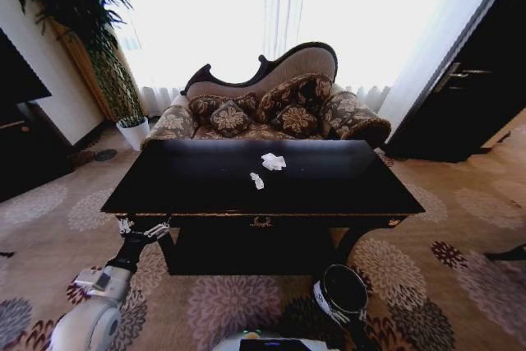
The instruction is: Move to the front of the table and place the trash on the table into the trash bin.
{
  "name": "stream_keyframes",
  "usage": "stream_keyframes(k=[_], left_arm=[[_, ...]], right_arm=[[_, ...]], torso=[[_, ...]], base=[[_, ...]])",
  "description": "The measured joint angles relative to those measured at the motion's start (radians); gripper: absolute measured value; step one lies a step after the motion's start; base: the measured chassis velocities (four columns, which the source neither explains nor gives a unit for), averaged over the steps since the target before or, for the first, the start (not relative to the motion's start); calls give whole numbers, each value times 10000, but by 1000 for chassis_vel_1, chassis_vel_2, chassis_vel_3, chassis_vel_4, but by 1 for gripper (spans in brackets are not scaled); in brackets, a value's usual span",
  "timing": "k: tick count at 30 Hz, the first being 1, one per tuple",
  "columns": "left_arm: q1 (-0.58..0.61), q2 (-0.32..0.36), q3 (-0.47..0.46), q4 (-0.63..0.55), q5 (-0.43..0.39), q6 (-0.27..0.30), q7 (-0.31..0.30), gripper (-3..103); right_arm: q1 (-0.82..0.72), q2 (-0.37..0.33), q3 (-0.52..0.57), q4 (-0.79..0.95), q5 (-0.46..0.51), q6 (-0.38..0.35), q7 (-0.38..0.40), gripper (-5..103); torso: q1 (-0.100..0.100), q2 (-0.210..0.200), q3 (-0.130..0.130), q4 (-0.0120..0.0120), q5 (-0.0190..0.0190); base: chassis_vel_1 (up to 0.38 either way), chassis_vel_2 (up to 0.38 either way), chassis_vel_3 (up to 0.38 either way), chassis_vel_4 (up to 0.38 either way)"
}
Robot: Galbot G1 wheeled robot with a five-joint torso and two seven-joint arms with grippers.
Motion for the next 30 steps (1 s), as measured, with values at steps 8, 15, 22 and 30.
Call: stream_keyframes(k=[8, 15, 22, 30], left_arm=[[0, 0, 0, 0, 0, 0, 0, 100], [0, 0, 0, 0, 0, 0, 0, 100], [0, 0, -1, 0, 0, 0, 0, 100], [0, 0, 0, 0, 0, 0, 0, 100]], right_arm=[[-1086, 419, 646, 1908, 56, -97, 108, 100], [-1705, 641, 1129, 3095, 135, -107, 98, 100], [-2233, 797, 1439, 4489, 145, -280, 303, 100], [-2590, 778, 1945, 5750, 465, -706, 390, 100]], torso=[[0, 0, 0, 1, 0], [0, 0, 0, 0, 1], [-1, -1, 1, 1, 2], [-1, -1, 1, 1, 2]], base=[[0, 0, 0, 0], [0, 0, 0, 0], [0, 0, 0, 0], [0, 0, 0, 0]])
